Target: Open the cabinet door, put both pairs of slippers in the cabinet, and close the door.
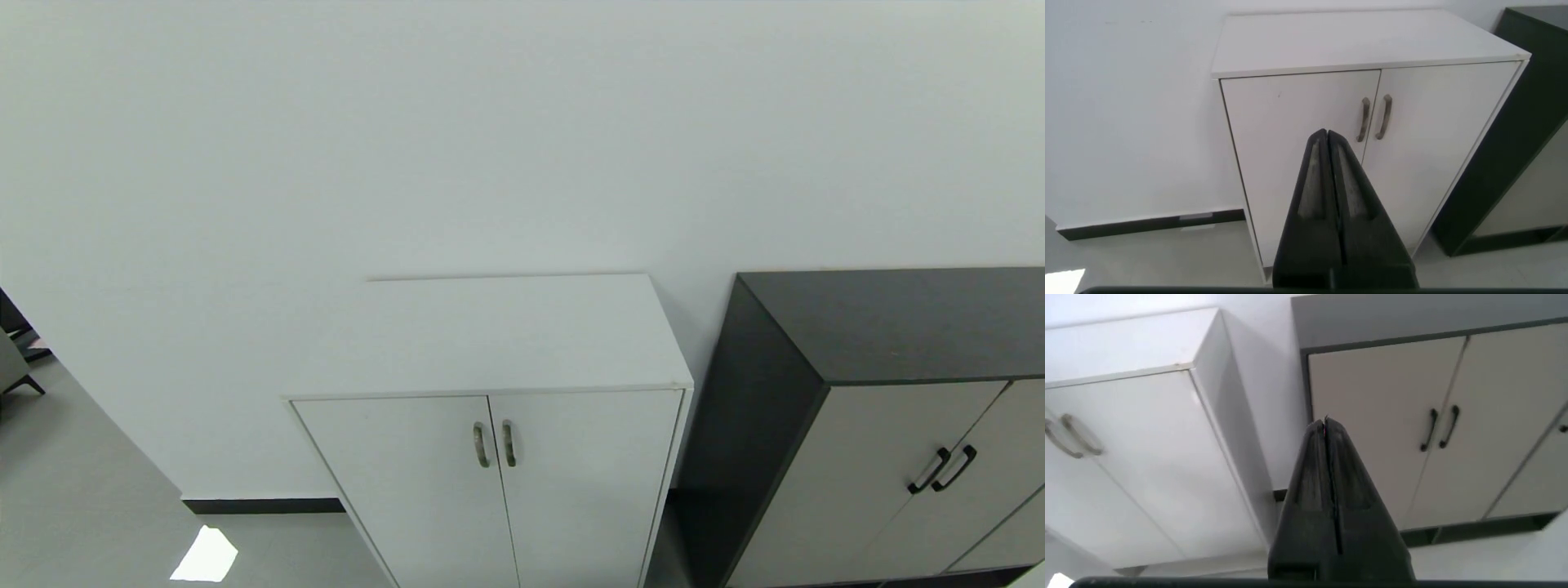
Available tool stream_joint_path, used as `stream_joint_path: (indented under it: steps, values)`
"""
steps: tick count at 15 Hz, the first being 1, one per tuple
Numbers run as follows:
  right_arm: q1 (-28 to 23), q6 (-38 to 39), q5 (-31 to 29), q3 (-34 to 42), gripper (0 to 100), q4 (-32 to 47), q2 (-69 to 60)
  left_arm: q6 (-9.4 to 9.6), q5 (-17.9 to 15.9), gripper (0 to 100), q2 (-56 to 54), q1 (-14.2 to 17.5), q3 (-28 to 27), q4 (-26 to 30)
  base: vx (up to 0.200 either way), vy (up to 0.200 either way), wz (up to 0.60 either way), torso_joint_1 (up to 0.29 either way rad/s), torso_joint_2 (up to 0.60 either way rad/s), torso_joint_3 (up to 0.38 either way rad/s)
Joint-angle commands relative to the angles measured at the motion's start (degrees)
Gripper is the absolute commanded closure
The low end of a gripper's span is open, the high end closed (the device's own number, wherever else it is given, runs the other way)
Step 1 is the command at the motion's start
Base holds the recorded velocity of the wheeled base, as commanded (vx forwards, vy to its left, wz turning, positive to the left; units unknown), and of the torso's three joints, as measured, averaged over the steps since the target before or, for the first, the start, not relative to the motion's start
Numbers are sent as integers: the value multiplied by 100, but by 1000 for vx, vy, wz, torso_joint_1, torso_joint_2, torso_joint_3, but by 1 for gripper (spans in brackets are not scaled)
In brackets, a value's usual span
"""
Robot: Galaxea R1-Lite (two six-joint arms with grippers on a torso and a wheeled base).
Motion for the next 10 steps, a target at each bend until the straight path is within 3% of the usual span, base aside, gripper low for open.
stream_joint_path:
  steps: [1, 10]
  values:
    - [16, -31, 47, 10, 100, -4, -68, -3, -1, 100, -1, 0, 0, 0, 0, 0, 0, 0, 0, 0]
    - [16, -48, 47, 1, 100, -4, -77, -3, -1, 100, -1, 0, 0, 0, 0, 0, 0, 0, 0, 0]
